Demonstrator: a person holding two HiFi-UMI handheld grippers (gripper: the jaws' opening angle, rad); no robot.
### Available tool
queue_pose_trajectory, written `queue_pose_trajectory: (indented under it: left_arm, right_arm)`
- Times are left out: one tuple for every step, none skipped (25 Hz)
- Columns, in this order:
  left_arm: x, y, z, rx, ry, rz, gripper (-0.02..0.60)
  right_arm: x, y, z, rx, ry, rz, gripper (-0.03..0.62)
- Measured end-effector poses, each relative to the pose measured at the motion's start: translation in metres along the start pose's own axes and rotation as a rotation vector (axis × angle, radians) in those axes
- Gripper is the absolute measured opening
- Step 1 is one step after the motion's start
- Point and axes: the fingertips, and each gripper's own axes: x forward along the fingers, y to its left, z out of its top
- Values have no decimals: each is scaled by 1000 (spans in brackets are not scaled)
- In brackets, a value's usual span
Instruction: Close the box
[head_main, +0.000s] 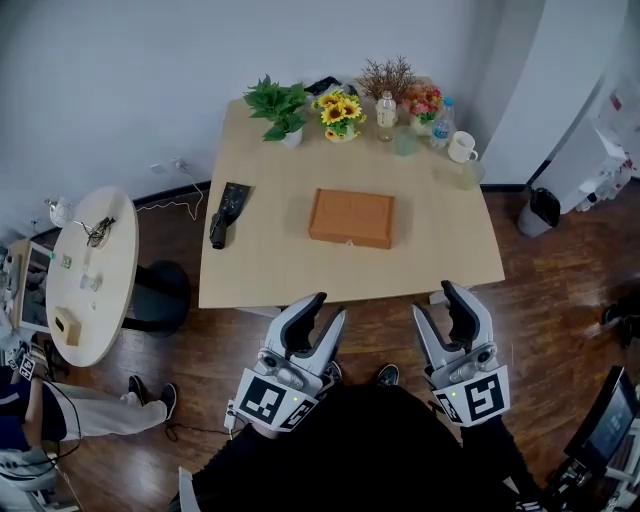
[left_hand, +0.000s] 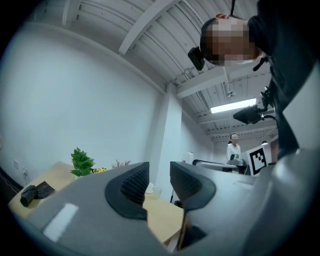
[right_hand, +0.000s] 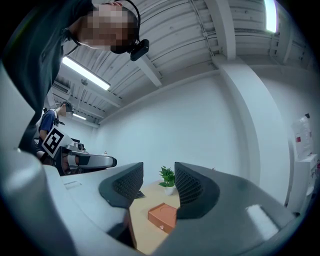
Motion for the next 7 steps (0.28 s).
queue_pose_trajectory:
  left_arm:
    - [0,0,0,-1,1,-1,112]
    - [0,0,0,-1,3,-3,112]
    - [0,-1,-1,-1,4,-4,112]
    - [0,-1,-1,-1,5,-5,112]
    - [0,-2,-1,-2,6,-6,112]
    - [0,-2,-1,-2,6,-6,112]
    - [0,-2,-1,-2,7,-7,112]
  right_arm:
    - [0,0,0,0,0,0,196]
    - [0,1,0,0,0,-1,196]
    - [0,1,0,0,1,-1,196]
    - [-1,1,0,-1,2,-2,196]
    - [-1,1,-1,-1,3,-2,196]
    - [-1,1,-1,-1,3,-2,196]
    - [-1,1,-1,-2,4,-3,196]
